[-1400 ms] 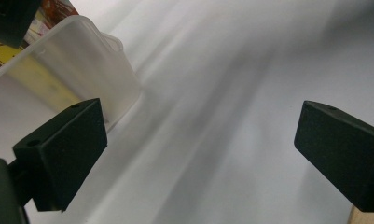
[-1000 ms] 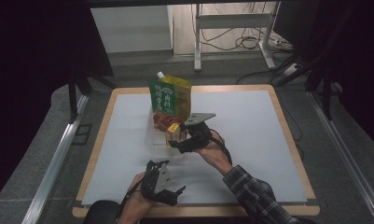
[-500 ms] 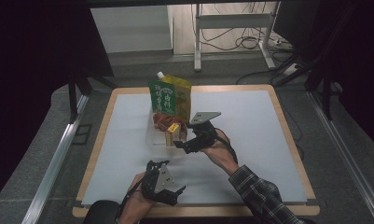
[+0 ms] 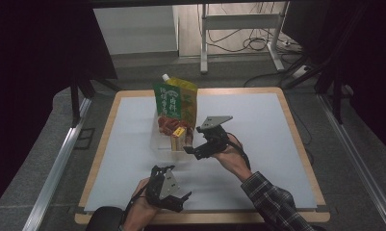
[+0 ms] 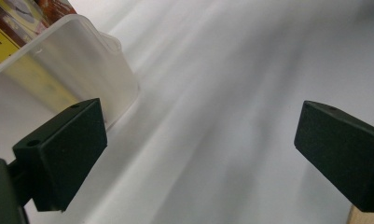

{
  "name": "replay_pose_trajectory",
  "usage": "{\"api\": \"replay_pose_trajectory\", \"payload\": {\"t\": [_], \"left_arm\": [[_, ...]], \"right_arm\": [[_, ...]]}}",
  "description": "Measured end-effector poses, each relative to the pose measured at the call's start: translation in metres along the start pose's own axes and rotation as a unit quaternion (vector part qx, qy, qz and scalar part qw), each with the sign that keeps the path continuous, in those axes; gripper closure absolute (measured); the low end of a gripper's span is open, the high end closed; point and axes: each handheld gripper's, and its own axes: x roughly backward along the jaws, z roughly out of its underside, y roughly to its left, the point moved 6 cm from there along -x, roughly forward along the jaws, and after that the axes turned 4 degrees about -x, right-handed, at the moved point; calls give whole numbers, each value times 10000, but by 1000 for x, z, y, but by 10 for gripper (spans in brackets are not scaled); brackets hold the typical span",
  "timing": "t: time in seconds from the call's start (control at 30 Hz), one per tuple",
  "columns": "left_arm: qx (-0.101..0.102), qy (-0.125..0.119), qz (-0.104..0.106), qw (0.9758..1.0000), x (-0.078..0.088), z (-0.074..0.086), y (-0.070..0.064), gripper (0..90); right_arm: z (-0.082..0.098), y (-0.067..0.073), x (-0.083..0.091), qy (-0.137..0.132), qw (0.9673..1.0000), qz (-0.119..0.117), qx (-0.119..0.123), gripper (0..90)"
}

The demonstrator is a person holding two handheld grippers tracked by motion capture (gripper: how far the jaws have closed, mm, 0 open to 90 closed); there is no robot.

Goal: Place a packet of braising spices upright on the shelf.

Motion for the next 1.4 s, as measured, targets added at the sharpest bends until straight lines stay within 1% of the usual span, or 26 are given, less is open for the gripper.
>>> {"api": "replay_pose_trajectory", "payload": {"t": [0.13, 0.37, 0.57, 0.77, 0.97, 1.2, 1.4], "left_arm": [[-11, 5, -1, 10000, 0, 0, 0, 20], [-65, 33, 19, 10000, 0, 0, -1, 20], [-67, 20, 12, 10000, 0, 0, -1, 19], [-61, 22, 16, 10000, -1, 0, -1, 19], [1, -4, 9, 10000, 0, 0, 0, 17], [44, -10, 11, 10000, 0, 0, 1, 12], [143, -10, 31, 9999, 1, 0, 3, 5]], "right_arm": [[2, 0, 5, 38, 10000, -36, 46, 75], [8, -3, 16, 89, 9999, -13, 73, 74], [14, -6, 26, 136, 9997, 147, 108, 65], [18, -8, 36, 151, 9995, 241, 98, 50], [23, -9, 44, 168, 9992, 346, 107, 37], [33, -10, 53, 215, 9989, 414, 91, 25], [41, -13, 61, 246, 9985, 483, -13, 16]]}}
